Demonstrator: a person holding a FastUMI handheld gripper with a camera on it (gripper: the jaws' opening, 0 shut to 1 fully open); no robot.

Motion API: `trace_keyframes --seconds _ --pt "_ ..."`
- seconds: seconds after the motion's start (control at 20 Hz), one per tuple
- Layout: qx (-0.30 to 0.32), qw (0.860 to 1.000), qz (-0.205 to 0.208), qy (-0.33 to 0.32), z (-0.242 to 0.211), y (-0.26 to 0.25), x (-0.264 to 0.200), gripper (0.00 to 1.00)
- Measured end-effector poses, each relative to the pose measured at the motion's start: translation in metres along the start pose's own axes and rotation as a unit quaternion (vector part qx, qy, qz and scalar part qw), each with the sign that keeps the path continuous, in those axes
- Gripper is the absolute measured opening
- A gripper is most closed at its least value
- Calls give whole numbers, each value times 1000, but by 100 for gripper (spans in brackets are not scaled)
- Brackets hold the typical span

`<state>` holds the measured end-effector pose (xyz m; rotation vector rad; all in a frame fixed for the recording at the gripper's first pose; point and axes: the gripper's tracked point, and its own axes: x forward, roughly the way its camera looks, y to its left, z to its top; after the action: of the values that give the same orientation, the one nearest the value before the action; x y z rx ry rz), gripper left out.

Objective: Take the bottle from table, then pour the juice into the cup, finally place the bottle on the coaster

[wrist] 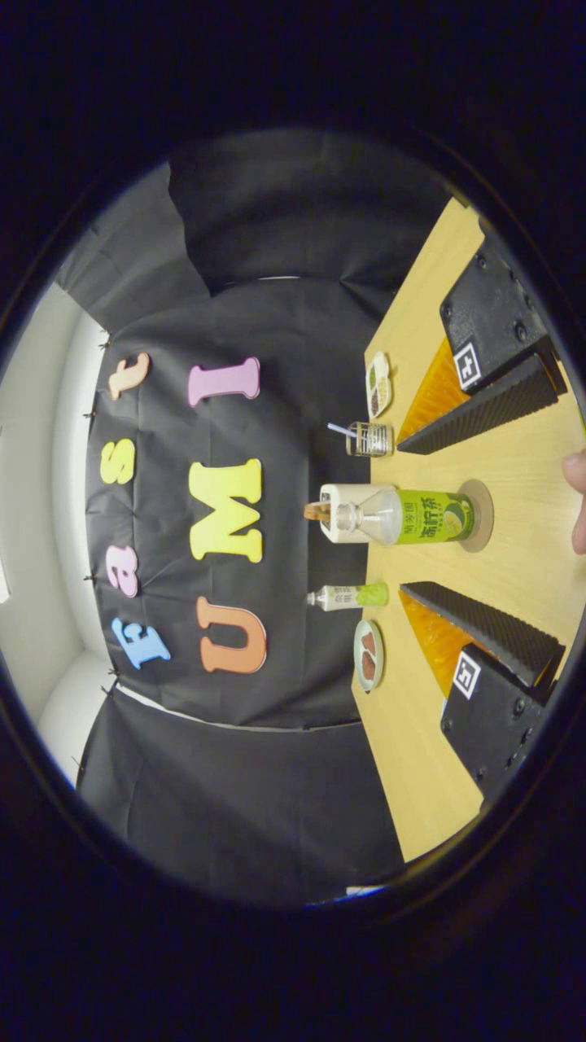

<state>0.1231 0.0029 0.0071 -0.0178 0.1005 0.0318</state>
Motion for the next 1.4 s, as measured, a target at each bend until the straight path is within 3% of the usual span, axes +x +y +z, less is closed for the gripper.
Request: trace_keyframes --seconds 0.35,0.65,1.4 --pt "-18 999 -2 -29 12 22 -57 100" --pt "-6 1000 9 -25 -6 41 -91 100" --pt "9 1000 -10 -22 -33 43 -116 100"
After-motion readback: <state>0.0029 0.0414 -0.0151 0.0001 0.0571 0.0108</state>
